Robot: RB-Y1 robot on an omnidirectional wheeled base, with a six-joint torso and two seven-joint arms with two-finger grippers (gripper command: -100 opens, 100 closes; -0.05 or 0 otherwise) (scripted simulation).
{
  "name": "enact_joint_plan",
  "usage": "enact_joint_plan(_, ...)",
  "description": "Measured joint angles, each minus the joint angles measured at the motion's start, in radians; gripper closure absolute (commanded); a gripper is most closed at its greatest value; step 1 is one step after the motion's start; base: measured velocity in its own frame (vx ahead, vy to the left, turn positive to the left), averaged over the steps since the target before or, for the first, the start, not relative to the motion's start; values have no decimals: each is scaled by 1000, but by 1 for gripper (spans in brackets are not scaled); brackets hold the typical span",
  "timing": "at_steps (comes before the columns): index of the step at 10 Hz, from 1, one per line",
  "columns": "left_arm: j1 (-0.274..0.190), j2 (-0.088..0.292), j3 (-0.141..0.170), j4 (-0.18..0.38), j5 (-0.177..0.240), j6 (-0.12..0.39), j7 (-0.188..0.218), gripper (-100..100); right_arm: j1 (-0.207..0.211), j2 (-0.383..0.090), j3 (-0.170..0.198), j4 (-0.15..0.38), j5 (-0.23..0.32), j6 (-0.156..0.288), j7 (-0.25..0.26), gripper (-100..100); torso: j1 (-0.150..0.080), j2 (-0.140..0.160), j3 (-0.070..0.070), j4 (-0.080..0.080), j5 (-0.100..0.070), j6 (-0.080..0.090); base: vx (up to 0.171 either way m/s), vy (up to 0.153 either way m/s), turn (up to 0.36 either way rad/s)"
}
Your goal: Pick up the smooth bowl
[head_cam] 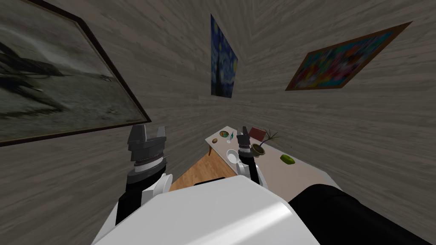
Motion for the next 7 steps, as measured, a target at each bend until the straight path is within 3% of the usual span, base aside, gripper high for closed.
enact_joint_plan(2,0,0,0,0,0,0,0,0,-8,-39,0,16,5,5,9,-100,3,2,1,0,1,0,-35,77,-7)
enact_joint_plan(7,0,0,0,0,0,0,0,0,-11,-174,7,115,34,0,69,-100,11,5,3,1,2,0,-66,154,2)
